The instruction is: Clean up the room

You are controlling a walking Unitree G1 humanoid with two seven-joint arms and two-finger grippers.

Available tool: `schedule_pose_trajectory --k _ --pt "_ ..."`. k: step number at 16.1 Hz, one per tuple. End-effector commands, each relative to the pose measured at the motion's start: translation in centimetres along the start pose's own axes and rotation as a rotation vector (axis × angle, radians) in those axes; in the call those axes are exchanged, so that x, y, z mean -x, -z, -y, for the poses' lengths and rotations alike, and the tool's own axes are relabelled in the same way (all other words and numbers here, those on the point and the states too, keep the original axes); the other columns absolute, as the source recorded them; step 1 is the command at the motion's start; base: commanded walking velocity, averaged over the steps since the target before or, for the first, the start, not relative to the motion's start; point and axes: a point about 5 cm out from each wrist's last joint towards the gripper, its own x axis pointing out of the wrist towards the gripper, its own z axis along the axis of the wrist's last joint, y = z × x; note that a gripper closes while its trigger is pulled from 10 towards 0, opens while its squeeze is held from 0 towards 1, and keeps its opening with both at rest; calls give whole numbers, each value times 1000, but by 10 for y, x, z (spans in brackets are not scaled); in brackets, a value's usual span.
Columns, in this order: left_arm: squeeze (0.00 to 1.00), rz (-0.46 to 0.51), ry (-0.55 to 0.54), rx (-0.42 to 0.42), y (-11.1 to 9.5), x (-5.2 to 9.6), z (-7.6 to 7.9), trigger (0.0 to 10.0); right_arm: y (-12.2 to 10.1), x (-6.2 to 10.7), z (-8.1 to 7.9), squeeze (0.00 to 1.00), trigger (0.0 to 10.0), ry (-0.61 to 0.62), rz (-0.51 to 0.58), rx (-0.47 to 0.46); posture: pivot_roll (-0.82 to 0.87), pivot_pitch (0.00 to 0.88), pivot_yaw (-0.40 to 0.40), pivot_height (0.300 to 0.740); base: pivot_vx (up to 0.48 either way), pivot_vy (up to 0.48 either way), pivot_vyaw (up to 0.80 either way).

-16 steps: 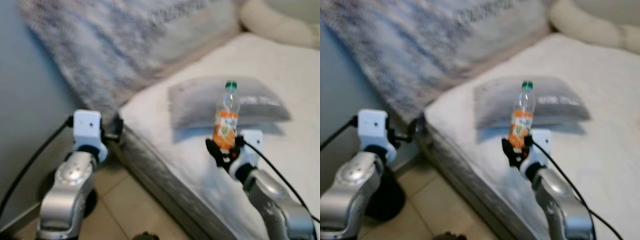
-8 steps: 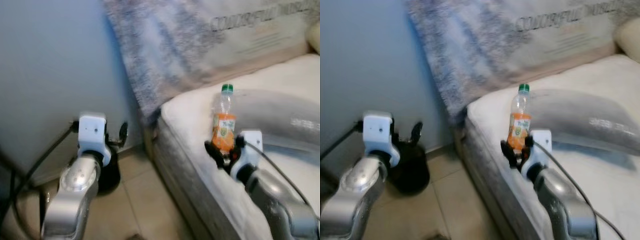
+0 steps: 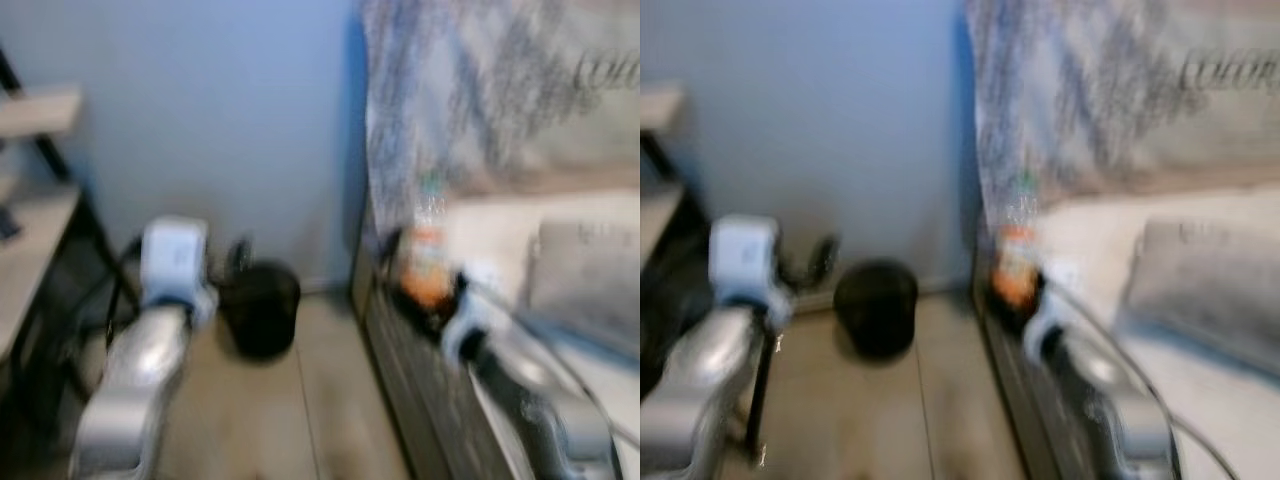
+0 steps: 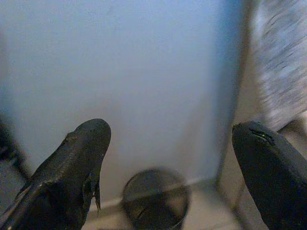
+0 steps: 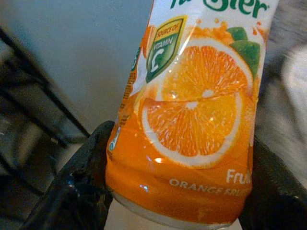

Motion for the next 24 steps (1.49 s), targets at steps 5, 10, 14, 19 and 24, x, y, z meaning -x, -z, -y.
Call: schedule_pose_trajectory --k 5,10,14,19,24 --pt "0 38 30 15 -9 -3 8 10000 -8 3 8 0 10000 47 38 31 81 0 17 740 372 0 0" --pt "0 40 16 14 -8 -3 6 10000 -10 -3 2 0 10000 6 26 130 99 0 -1 740 373 0 111" --pt "0 40 20 9 -7 -4 6 10000 -7 -4 8 0 10000 48 23 103 89 0 8 740 362 0 200" --pt "0 36 38 4 -5 -4 8 10000 -3 -5 8 0 10000 18 -6 183 85 0 12 740 355 0 144" --pt "0 32 49 0 -4 -4 9 10000 2 -4 12 0 10000 35 -16 156 84 0 17 740 352 0 320"
